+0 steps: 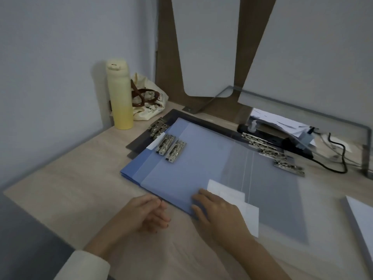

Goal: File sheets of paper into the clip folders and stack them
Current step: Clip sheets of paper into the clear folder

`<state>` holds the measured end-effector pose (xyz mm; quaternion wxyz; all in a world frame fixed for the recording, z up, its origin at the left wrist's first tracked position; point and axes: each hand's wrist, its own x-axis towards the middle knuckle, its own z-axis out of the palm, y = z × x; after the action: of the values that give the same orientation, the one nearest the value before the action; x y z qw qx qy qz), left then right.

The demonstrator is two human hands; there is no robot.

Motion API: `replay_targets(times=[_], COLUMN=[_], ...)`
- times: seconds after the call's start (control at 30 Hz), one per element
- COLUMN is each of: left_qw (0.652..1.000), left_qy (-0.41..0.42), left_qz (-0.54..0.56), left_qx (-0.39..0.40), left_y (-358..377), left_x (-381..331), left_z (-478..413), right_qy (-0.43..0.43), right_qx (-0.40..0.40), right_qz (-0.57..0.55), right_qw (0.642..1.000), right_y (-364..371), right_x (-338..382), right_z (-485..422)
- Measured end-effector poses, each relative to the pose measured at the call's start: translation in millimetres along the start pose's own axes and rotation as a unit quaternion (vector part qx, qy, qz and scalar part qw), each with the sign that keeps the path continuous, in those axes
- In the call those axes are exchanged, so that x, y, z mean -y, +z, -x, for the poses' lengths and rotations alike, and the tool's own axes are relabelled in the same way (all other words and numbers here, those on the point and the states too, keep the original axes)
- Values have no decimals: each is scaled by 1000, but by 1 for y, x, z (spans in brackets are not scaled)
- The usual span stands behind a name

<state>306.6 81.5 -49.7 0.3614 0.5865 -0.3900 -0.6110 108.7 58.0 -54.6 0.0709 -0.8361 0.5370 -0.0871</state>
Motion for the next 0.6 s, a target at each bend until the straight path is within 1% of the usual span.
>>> replay_targets(times=[0.07, 0.13, 0.2, 0.27, 0.37, 0.5, 0.6], left_qw=[999, 997, 994, 990, 980, 965, 964], left_qy=[26, 57, 79, 92, 102, 102, 82], left_qz=[-28, -36, -29, -29, -39, -55, -26], left_qx=[12, 36, 67, 102, 164, 237, 253], left_y=[11, 30, 57, 91, 149, 231, 292], left_x=[-5, -12, -21, -29, -37, -37, -30], left_z=[0, -2, -6, -11, -16, -17, -14], right_qy=[-8, 15, 56, 98, 153, 268, 321], right_qx=[4, 9, 0, -12, -56, -112, -124], right_qz=[-55, -94, -108, -109, -88, -90, -74], right_qw=[998, 995, 993, 989, 983, 953, 936], right_y=[-9, -18, -27, -40, -62, -87, -93], right_x=[-15, -32, -55, -83, -132, -189, -224], right_z=[5, 16, 33, 55, 94, 150, 183])
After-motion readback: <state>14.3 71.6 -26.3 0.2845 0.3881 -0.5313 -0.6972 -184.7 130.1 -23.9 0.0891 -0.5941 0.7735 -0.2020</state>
